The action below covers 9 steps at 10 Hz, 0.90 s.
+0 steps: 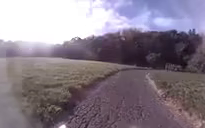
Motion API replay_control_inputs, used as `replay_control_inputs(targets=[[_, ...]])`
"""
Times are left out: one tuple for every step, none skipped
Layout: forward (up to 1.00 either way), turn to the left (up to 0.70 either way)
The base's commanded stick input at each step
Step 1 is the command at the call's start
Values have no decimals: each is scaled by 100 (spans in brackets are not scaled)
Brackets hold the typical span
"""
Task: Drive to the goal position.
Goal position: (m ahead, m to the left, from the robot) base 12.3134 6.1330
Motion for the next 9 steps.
replay_control_inputs(targets=[[70,-14],[70,-14],[70,-14],[70,-14],[70,-14],[70,-14],[70,-14],[70,-14],[70,-14]])
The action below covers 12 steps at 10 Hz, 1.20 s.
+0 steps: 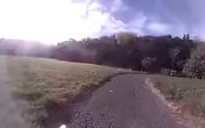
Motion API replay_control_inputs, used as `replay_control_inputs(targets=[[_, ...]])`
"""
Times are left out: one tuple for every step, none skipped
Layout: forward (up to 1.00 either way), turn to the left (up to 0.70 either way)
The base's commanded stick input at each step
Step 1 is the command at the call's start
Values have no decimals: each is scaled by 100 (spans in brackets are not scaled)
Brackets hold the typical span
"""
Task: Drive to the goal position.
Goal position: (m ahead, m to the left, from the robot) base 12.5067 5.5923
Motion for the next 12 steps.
replay_control_inputs(targets=[[70,-14],[70,-14],[70,-14],[70,-14],[70,-14],[70,-14],[70,-14],[70,-14],[70,-14],[70,-14],[70,-14],[70,-14]])
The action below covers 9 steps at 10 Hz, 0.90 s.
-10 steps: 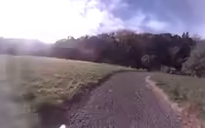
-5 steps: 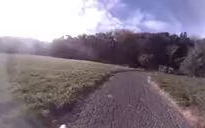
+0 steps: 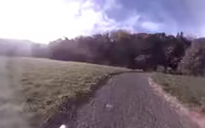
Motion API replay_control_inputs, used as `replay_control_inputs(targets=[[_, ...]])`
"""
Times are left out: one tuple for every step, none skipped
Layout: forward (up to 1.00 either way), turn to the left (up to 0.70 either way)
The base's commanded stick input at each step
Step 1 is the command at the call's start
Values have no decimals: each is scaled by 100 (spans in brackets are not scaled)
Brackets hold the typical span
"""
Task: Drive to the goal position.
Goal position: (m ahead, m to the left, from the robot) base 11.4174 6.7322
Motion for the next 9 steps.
replay_control_inputs(targets=[[70,-14],[70,-14],[70,-14],[70,-14],[70,-14],[70,-14],[70,-14],[70,-14],[70,-14]])
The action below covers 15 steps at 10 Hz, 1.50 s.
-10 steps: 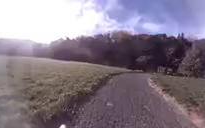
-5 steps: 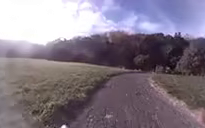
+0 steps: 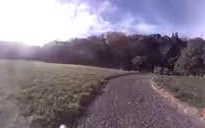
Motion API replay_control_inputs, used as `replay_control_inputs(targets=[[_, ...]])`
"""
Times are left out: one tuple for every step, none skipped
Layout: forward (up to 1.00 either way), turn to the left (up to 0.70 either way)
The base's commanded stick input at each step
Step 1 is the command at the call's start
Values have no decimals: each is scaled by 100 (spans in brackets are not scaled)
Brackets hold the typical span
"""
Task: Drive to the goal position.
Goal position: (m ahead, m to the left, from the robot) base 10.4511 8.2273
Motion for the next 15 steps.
replay_control_inputs(targets=[[70,-14],[70,-14],[70,-14],[70,-14],[70,-14],[70,-14],[70,-14],[70,-14],[70,-14],[70,-14],[70,-14],[70,-14],[70,-8],[70,-3],[70,0]])
